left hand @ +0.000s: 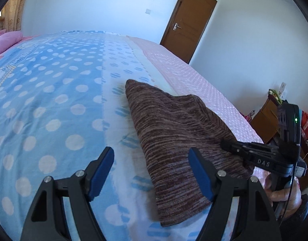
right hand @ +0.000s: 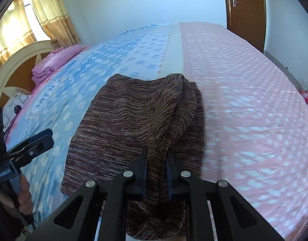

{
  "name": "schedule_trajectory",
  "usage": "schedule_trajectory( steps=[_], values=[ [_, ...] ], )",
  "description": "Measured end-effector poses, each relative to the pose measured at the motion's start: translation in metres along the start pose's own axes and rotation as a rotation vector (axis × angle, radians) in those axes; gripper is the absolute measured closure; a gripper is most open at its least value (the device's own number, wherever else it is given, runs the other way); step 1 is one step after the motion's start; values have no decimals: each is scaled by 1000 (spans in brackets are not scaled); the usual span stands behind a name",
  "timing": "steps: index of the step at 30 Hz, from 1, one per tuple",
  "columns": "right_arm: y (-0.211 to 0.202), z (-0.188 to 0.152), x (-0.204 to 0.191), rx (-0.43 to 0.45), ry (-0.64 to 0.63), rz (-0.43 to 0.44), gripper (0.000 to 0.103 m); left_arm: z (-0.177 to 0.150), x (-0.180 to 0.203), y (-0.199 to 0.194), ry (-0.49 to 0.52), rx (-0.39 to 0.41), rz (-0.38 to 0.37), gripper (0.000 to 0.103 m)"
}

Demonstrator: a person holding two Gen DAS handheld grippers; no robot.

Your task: Fold small clothes

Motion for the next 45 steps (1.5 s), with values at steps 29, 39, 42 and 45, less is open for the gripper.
schedule_trajectory(
  steps=[29, 39, 42, 45],
  values=[
    [67, 75, 8, 37, -55, -139, 91, -30, 5, 47, 14, -83, 90, 1],
    [83, 90, 18, 54, -108, -217, 82, -32, 9, 49, 47, -95, 120, 0],
    [55, 88, 28, 87, -59, -239, 56, -32, 8, 49, 40, -88, 113, 0],
    [7, 70, 39, 159, 75, -146, 56, -32, 8, 48, 35, -85, 109, 0]
  ],
)
Point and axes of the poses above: each gripper's, at about its wrist camera, not at the fingertips, and y roughly the way its jaws point, x to its right, z to its top, the point moved 6 cm from there along y, roughly the way its jaws point, and after that the axes turned 6 degrees about y, right-handed, at the moved point
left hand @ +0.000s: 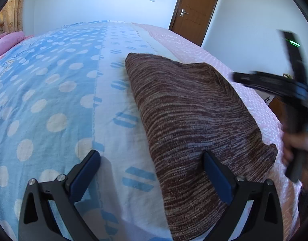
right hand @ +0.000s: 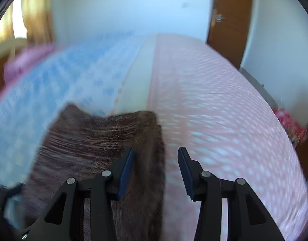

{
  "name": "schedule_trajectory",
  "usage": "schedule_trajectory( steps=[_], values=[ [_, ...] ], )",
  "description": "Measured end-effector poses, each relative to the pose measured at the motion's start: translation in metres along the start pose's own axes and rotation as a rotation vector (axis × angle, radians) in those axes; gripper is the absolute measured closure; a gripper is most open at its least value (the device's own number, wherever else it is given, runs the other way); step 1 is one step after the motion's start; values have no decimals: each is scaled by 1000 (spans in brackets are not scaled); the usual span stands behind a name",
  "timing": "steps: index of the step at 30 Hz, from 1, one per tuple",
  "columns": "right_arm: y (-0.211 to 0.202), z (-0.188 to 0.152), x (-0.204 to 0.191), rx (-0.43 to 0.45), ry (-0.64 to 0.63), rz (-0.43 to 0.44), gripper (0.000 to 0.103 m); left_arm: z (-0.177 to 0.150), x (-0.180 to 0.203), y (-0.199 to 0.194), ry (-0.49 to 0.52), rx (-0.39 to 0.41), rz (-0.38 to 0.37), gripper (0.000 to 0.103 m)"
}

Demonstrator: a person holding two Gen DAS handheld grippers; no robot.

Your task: Fold small clothes

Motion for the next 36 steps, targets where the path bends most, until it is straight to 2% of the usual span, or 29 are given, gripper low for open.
schedule_trajectory(
  steps=[3, 6, 9, 11, 12, 13, 16, 18, 21, 25, 28, 30, 31, 36],
  values=[
    [-37, -27, 6, -13, 62, 81, 56, 0, -1, 0, 0, 0, -1, 0],
    [-65, -66, 0, -39, 66, 133, 56, 0, 0, 0, -1, 0, -1, 0],
    [-66, -98, -11, -85, 46, 139, 56, 0, -1, 0, -1, 0, -1, 0],
    [-53, -117, -14, -128, 1, 70, 57, 0, 0, -1, -2, 1, -3, 0],
    [-49, -122, -14, -139, -13, 41, 62, 0, 0, -1, -3, 1, -5, 0],
    [-47, -124, -13, -128, -25, 8, 79, 0, -1, -1, -5, 2, -7, 0],
    [-59, -123, -3, -110, 93, 79, 90, 0, -2, -2, -13, 9, -15, 0],
    [-61, -130, 6, -124, 154, 87, 91, 0, -3, -2, -20, 12, -20, 0],
    [-60, -139, 13, -118, 181, 103, 90, 0, -1, 0, -8, 6, -6, 0],
    [-62, -140, 8, -116, 151, 79, 90, 1, -2, 0, -7, 6, -4, 0],
    [-70, -141, 6, -128, 136, 66, 83, 0, -2, 0, -4, 4, 5, 0],
    [-79, -143, 9, -154, 137, 17, 64, 0, -2, 0, -4, 4, 6, 0],
    [-86, -144, 11, -152, 141, 2, 51, -1, -1, 0, -4, 4, 7, 0],
    [-112, -118, 9, -23, 72, -52, 50, -1, -1, 0, -4, 3, 6, 0]
  ],
)
Point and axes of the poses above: each gripper's, at about its wrist camera, not at the fingertips, and y roughly the way its jaws point, x to its right, z to its top, the point moved 6 cm from there along y, roughly the way its jaws point, and after that the axes turned 6 degrees about y, right-handed, at the moved point
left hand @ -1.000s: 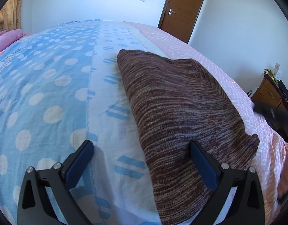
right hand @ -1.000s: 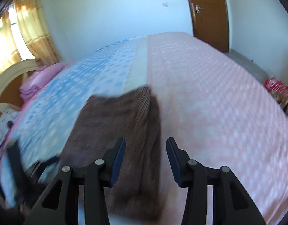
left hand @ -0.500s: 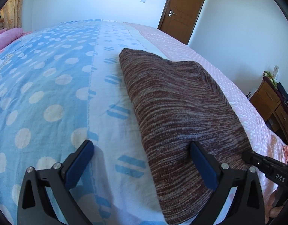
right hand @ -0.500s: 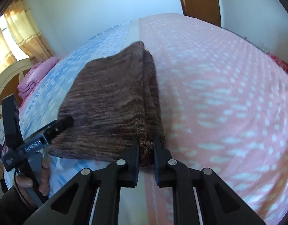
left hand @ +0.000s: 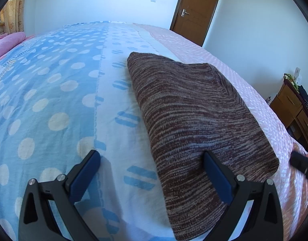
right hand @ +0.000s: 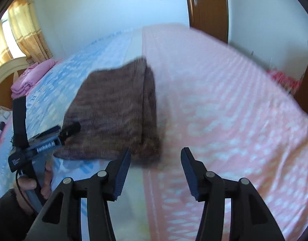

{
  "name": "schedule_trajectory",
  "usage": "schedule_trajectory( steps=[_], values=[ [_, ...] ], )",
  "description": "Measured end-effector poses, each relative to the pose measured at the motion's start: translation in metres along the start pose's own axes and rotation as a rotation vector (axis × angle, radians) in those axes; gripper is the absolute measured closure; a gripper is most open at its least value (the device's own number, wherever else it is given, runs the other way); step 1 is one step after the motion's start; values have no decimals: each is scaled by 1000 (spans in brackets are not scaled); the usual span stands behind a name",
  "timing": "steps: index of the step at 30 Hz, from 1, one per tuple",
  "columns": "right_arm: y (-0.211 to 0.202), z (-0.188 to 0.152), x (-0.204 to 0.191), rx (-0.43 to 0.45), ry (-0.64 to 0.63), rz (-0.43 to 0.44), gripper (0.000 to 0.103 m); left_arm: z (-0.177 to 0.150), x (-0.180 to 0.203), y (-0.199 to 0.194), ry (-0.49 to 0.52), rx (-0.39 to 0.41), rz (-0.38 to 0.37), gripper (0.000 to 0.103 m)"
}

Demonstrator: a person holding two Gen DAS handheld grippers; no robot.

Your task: Fold small clothes

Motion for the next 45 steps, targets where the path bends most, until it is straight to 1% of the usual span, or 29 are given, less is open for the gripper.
schedule_trajectory(
  steps=[2, 4, 5, 7, 9, 12, 14, 16, 17, 18, 20, 21, 22, 23, 24, 27, 30, 31, 33, 35, 36, 38, 41, 45],
  values=[
    [5, 12, -5, 5, -4, 14, 46, -1, 0, -1, 0, -3, -4, 0],
    [17, 22, -10, -8, 6, 41, 46, -2, 0, -4, 3, -6, -19, 0],
    [23, 26, -11, -16, 14, 48, 46, -3, 0, -6, 2, -5, -36, 0],
    [38, 34, -8, -38, 51, 54, 46, -1, -2, -15, -16, 13, -101, 0],
    [50, 43, -3, -48, 90, 80, 46, 7, -6, -22, -43, 32, -139, 0],
    [68, 58, -4, -53, 111, 122, 46, 33, -7, -23, -60, 60, -153, 0],
    [84, 70, -6, -62, 124, 127, 45, 50, -6, -14, -75, 53, -174, 0],
    [100, 78, -10, -73, 118, 131, 44, 63, -5, 4, -94, 28, -188, 0],
    [107, 80, -11, -75, 114, 137, 44, 66, -4, 13, -104, 15, -196, 1],
    [116, 83, -11, -81, 114, 142, 44, 67, -5, 25, -119, -10, -197, 4],
    [135, 83, -11, -97, 111, 137, 43, 59, -4, 49, -153, -82, -195, 9],
    [143, 81, -10, -106, 107, 140, 43, 56, -2, 53, -136, -73, -170, 9],
    [150, 78, -9, -102, 104, 148, 40, 53, 4, 50, -85, -38, -137, 9],
    [150, 77, -9, -70, 99, 163, 36, 51, 9, 50, -44, -39, -109, 9],
    [149, 76, -10, -56, 95, 169, 36, 50, 13, 50, -15, -47, -83, 9],
    [148, 76, -9, -53, 99, 189, 35, 47, 11, 50, -16, -50, -86, 8],
    [143, 74, -6, -57, 106, 253, 35, 44, 9, 47, -23, -45, -93, 8],
    [143, 73, -6, -65, 104, 258, 35, 44, 9, 47, -20, -46, -90, 8],
    [144, 73, -10, -76, 90, 249, 33, 43, 10, 46, -13, -47, -82, 8],
    [146, 72, -16, -86, 56, 240, 29, 49, 13, 51, -10, -49, -78, 7],
    [147, 72, -19, -88, 41, 228, 29, 48, 12, 51, -10, -49, -76, 7],
    [149, 71, -27, -96, -3, 201, 24, 49, 13, 53, -6, -51, -72, 7],
    [153, 69, -35, -104, -53, 159, 23, 49, 16, 53, 5, -55, -58, 7],
    [154, 69, -35, -107, -66, 160, 25, 50, 17, 54, 16, -60, -41, 6]
  ],
)
Point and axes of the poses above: each gripper's, at about its wrist camera, not at the fingertips, and y roughly the way its jaws point, x to its right, z to its top, the point moved 6 cm from there along y, roughly the way its jaws point, and after that the axes turned 6 degrees about y, right-handed, at the moved point
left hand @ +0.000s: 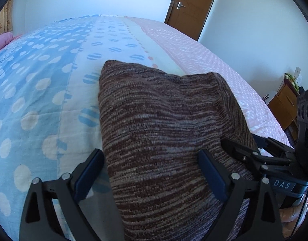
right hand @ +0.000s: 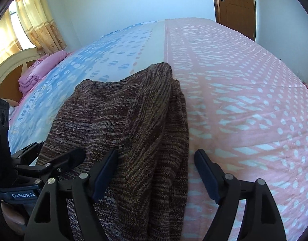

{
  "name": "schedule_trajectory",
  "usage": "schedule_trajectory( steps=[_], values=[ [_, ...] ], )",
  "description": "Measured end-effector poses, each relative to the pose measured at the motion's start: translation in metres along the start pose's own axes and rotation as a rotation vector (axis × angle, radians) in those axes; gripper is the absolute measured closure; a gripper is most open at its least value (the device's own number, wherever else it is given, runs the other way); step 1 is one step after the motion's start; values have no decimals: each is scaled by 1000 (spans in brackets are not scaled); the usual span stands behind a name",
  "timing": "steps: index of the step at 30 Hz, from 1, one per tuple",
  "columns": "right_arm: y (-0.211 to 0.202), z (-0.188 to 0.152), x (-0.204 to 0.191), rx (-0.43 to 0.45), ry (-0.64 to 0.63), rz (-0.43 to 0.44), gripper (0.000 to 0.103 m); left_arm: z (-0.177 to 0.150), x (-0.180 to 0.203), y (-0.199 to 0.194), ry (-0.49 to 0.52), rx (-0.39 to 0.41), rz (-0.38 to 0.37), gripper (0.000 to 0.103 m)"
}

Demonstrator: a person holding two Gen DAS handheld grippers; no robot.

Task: Fold small clothes
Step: 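Grasp the brown sweater bundle edge with the right tool while the left tool grasps beside it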

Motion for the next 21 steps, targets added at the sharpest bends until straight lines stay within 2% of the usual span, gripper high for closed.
schedule_trajectory(
  steps=[1, 2, 4, 5, 7, 12, 19, 21],
  values=[
    [0, 0, -2, 2, -11, 3, 31, 0, 0, 1, 1, 0, 4, 6],
    [0, 1, -8, 5, -27, 16, 44, 0, 0, 1, 3, 1, 9, 6],
    [-1, -1, -19, 15, -64, 32, 59, 0, 1, 0, 6, 3, 20, 7],
    [-1, -2, -21, 21, -73, 26, 61, 0, 1, 0, 6, 4, 22, 8],
    [-1, -2, -20, 23, -62, 34, 61, 1, 1, 0, 5, 5, 20, 9],
    [2, 0, -4, 0, 56, 145, 57, 0, 2, -1, 5, 7, 18, 9],
    [4, -1, -13, 0, 2, 109, 50, 1, 2, -1, 7, 8, 23, 9],
    [3, -2, -13, 0, 4, 111, 50, 0, 4, -2, 13, 13, 28, 14]
  ],
)
Point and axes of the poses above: each gripper's, at about its wrist camera, not at the fingertips, and y roughly the way its jaws point, x to its right, z to its top, the point moved 6 cm from there along y, roughly the way its jaws point, and after that the axes turned 6 degrees about y, right-handed, at the moved point
